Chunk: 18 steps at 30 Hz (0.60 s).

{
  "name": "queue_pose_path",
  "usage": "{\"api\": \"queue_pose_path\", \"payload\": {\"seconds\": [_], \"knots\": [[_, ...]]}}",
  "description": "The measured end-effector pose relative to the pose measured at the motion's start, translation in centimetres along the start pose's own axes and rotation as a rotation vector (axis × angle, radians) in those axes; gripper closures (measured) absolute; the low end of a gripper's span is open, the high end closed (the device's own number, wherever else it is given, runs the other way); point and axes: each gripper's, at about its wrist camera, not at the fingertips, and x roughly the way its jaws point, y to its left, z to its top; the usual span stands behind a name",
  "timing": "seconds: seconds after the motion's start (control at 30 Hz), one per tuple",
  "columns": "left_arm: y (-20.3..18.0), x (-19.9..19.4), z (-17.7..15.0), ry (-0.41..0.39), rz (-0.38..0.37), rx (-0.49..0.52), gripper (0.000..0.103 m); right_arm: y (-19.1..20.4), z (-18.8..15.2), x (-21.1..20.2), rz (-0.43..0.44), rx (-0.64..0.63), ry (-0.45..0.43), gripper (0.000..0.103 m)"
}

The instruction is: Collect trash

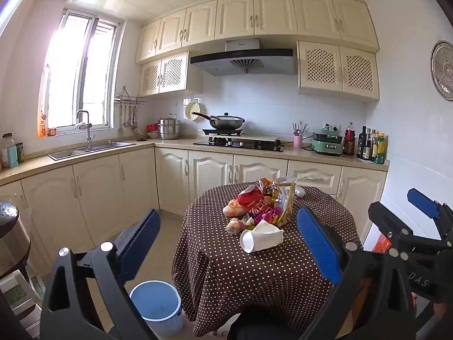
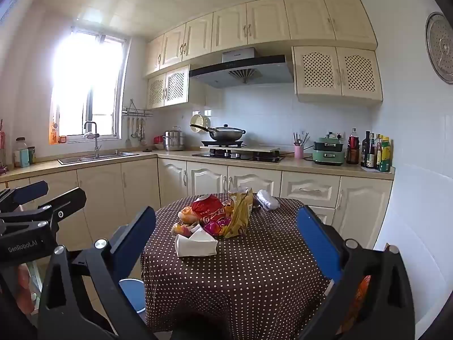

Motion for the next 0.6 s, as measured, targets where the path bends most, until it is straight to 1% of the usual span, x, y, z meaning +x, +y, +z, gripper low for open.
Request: {"api": "queue_pose_path", "payload": {"seconds": [0.6], "knots": [[-0.14,-0.01,0.20,0.002,-0.005,0.001,0.008,0.17,-0.13,-0.08,0.000,0.000,-0.007,0.007]]}}
